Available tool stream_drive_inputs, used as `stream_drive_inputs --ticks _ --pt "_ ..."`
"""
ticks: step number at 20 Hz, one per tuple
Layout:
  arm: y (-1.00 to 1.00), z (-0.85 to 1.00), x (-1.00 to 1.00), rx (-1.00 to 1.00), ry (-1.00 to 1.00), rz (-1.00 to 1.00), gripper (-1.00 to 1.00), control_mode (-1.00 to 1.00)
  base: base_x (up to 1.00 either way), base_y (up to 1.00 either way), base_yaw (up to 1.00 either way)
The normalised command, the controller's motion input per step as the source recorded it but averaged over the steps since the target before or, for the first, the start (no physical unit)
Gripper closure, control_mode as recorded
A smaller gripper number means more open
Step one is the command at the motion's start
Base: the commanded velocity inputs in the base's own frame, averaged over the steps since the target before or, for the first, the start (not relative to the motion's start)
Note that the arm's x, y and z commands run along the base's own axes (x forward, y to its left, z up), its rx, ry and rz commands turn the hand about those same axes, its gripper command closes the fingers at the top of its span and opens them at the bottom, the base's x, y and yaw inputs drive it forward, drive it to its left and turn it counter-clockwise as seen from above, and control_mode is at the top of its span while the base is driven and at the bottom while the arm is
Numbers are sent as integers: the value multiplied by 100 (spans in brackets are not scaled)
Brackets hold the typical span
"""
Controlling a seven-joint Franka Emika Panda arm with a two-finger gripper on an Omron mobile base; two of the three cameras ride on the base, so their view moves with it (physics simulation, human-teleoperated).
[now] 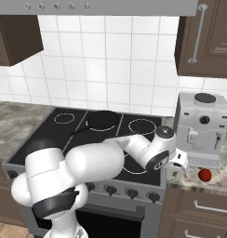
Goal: Put the lemon wedge and bell pepper in the pan. Then turn on the rear center burner and set the heat to medium.
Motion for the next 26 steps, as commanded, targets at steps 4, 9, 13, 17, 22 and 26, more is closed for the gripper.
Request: stream_drive_inputs --ticks 4,9,13,17,22,26 --pt "-8 -8 7 0 0 0 -100 -100 0 0 0" --pt "-12 -8 9 0 0 0 -100 -100 0 0 0" --pt "-10 -7 10 0 0 0 -100 -100 0 0 0" --pt "-10 -7 10 0 0 0 -100 -100 0 0 0" --pt "-10 -7 11 0 0 0 -100 -100 0 0 0" --pt "-10 -6 9 0 0 0 -100 -100 0 0 0"
